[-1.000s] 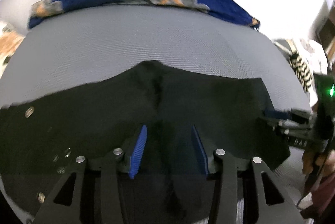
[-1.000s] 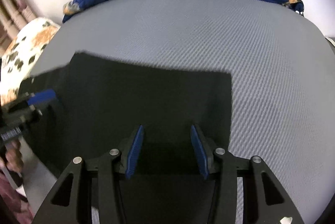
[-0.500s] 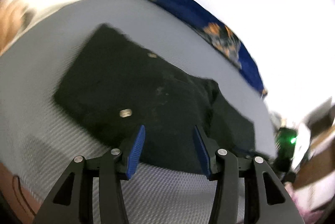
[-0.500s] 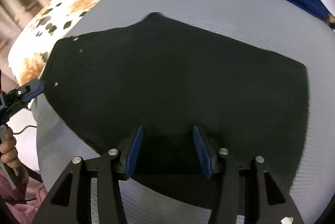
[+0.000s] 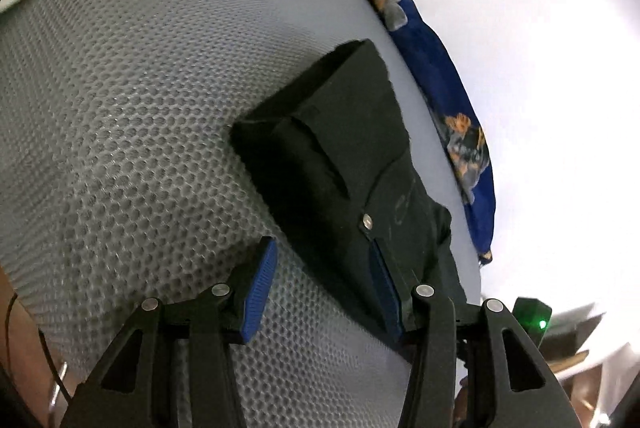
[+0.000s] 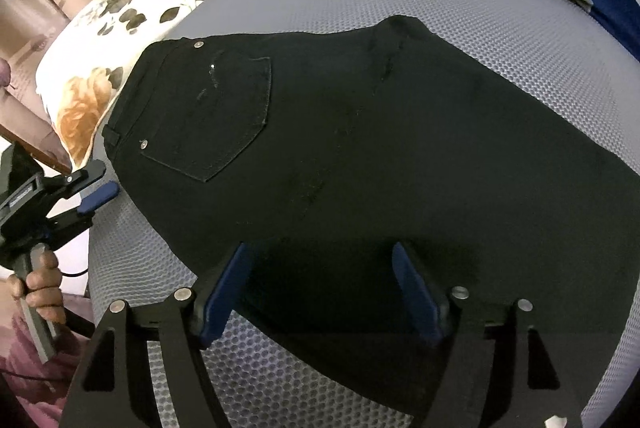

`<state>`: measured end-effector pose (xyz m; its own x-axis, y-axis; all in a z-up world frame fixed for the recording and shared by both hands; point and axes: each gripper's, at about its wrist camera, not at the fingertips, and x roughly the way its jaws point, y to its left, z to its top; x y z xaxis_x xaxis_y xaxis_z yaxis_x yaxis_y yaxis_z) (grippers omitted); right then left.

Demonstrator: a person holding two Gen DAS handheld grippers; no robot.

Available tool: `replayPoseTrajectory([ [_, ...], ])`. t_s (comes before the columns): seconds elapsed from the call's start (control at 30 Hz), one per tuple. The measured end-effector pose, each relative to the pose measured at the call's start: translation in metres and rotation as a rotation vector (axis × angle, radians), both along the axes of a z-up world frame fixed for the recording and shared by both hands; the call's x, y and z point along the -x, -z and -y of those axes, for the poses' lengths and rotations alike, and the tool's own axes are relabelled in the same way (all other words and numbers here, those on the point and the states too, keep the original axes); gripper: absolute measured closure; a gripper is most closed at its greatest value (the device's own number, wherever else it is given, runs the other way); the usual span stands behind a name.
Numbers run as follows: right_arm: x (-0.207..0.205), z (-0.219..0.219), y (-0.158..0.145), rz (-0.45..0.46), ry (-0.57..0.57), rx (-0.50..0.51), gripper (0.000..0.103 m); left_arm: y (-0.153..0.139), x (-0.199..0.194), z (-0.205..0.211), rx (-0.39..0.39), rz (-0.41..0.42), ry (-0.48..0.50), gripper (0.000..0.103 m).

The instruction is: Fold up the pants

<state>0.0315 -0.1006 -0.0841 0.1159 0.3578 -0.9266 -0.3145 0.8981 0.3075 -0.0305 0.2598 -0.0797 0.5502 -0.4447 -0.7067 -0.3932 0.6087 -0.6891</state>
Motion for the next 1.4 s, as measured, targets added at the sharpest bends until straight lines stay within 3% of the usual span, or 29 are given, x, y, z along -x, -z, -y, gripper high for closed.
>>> replayPoseTrajectory([
  [0.33,0.0,-0.004,0.002,-0.004,0.027,0.018,0.029,0.013,-0.002,-0.025,0.115,0.073,-0.067,0.054],
  [0.5,-0.002,-0.007,0.004,-0.011,0.026,0.026,0.027,0.014,-0.008,-0.028,0.147,0.097,-0.05,0.05],
  [0.73,0.0,-0.008,0.004,-0.012,0.03,0.03,0.027,0.016,-0.002,-0.03,0.167,0.107,-0.049,0.05],
  [1.0,-0.005,-0.007,0.005,-0.019,0.028,0.033,0.025,0.027,-0.004,-0.046,0.265,0.13,-0.11,0.05],
  [1.23,-0.006,-0.008,0.006,-0.014,0.024,0.044,0.021,0.028,-0.008,-0.051,0.308,0.094,-0.145,0.05],
  [1.4,-0.008,-0.007,0.006,-0.019,0.03,0.034,0.021,0.025,-0.011,-0.062,0.296,0.053,-0.208,0.05],
])
